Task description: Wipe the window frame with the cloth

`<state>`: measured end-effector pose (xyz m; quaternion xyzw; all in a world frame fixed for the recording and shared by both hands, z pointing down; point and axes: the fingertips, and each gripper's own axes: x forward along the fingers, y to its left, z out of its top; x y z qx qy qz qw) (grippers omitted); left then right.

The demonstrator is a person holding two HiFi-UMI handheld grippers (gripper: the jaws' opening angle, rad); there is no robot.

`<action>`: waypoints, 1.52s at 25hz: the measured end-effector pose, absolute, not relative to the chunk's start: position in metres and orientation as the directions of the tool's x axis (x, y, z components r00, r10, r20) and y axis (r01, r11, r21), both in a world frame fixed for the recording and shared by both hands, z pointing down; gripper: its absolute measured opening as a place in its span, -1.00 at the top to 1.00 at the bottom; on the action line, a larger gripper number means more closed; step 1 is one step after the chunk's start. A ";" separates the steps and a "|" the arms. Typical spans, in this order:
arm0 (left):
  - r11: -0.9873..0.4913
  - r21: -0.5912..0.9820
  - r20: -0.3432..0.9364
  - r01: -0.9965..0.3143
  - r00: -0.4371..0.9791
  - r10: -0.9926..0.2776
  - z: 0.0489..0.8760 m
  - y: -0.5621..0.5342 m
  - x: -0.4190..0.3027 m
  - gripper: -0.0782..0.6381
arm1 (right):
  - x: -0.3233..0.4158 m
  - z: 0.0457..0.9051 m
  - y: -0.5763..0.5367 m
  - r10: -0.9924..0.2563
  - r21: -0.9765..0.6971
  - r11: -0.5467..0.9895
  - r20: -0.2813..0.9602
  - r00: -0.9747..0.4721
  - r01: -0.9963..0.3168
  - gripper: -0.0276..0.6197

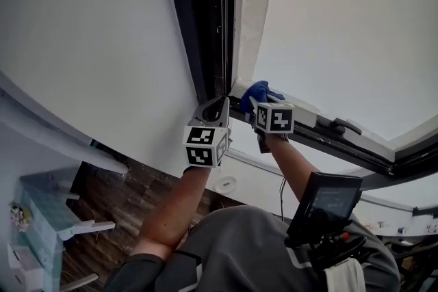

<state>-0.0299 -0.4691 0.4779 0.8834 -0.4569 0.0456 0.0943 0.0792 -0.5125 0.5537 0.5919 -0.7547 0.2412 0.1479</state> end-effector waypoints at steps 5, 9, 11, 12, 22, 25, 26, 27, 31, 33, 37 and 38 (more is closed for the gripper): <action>-0.544 0.100 0.164 -0.833 0.553 -0.817 0.471 -0.466 -0.044 0.76 | 0.044 0.553 -0.530 -0.806 -0.183 0.247 0.507 -0.307 -0.952 0.39; -0.527 0.091 0.152 -0.845 0.535 -0.831 0.462 -0.463 -0.052 0.76 | 0.027 0.550 -0.539 -0.799 -0.175 0.280 0.503 -0.331 -0.944 0.39; -0.522 0.082 0.151 -0.849 0.528 -0.836 0.459 -0.461 -0.054 0.76 | 0.026 0.548 -0.539 -0.799 -0.167 0.291 0.499 -0.336 -0.942 0.39; -0.521 0.079 0.150 -0.850 0.526 -0.837 0.458 -0.460 -0.055 0.76 | 0.028 0.548 -0.538 -0.802 -0.169 0.291 0.494 -0.336 -0.942 0.39; -0.511 0.115 0.162 -0.852 0.523 -0.837 0.466 -0.442 -0.026 0.76 | 0.064 0.528 -0.496 -0.824 -0.215 0.293 0.437 -0.360 -0.932 0.39; -0.482 0.125 0.159 -0.867 0.497 -0.853 0.466 -0.440 -0.022 0.76 | 0.082 0.523 -0.486 -0.826 -0.214 0.288 0.437 -0.355 -0.933 0.39; -0.469 0.125 0.157 -0.874 0.484 -0.861 0.465 -0.440 -0.022 0.76 | 0.087 0.522 -0.483 -0.827 -0.215 0.286 0.436 -0.354 -0.934 0.39; -0.459 0.123 0.155 -0.880 0.474 -0.867 0.464 -0.440 -0.022 0.76 | 0.091 0.520 -0.482 -0.829 -0.215 0.284 0.435 -0.352 -0.934 0.39; -0.448 0.118 0.154 -0.886 0.462 -0.874 0.463 -0.440 -0.023 0.76 | 0.091 0.523 -0.484 -0.820 -0.213 0.296 0.443 -0.362 -0.931 0.39; -0.443 0.107 0.151 -0.890 0.455 -0.878 0.461 -0.440 -0.026 0.76 | 0.084 0.526 -0.490 -0.809 -0.207 0.316 0.451 -0.377 -0.926 0.39; -0.432 0.058 0.155 -0.900 0.435 -0.887 0.458 -0.441 -0.040 0.76 | 0.068 0.536 -0.509 -0.789 -0.201 0.336 0.474 -0.391 -0.920 0.39; -0.436 0.049 0.159 -0.898 0.438 -0.885 0.458 -0.443 -0.042 0.76 | 0.064 0.539 -0.514 -0.786 -0.199 0.335 0.480 -0.390 -0.921 0.39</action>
